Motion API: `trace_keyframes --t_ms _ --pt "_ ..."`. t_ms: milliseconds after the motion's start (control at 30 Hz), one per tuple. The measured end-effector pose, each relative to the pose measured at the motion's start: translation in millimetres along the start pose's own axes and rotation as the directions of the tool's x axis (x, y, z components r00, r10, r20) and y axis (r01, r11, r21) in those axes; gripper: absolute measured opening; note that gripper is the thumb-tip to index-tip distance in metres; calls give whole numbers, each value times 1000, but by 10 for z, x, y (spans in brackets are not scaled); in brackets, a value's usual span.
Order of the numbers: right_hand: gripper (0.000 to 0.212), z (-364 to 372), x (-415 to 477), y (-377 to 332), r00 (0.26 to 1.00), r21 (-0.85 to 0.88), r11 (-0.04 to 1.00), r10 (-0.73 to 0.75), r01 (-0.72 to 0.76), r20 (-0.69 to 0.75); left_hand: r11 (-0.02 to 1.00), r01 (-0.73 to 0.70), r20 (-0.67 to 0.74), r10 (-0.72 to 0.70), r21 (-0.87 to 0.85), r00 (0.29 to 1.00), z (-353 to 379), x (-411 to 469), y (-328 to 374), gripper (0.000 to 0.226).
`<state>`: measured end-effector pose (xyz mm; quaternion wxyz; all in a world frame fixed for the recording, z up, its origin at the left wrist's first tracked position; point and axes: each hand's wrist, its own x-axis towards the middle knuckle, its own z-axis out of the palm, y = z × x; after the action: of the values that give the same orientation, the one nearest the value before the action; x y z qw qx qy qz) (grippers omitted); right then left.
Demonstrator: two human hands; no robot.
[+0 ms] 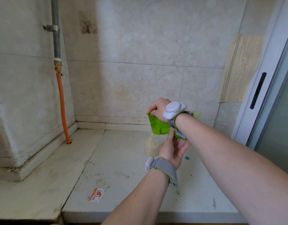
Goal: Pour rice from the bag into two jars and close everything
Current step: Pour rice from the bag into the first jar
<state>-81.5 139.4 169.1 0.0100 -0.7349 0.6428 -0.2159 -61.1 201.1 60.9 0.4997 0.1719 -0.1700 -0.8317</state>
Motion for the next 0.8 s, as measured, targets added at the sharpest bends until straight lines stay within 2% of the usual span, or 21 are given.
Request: trace_keyframes --t_ms 333,633,800 --pt "28 -8 3 19 1000 0 1000 -9 9 3 1000 -2 7 2 3 1000 13 -23 9 25" --pt "41 -1 31 38 998 -85 996 22 -17 54 1000 2 10 -2 5 1000 -8 10 -10 25" --pt "42 10 23 59 998 -77 997 16 -12 57 1000 5 1 -5 1 1000 -17 29 -26 26"
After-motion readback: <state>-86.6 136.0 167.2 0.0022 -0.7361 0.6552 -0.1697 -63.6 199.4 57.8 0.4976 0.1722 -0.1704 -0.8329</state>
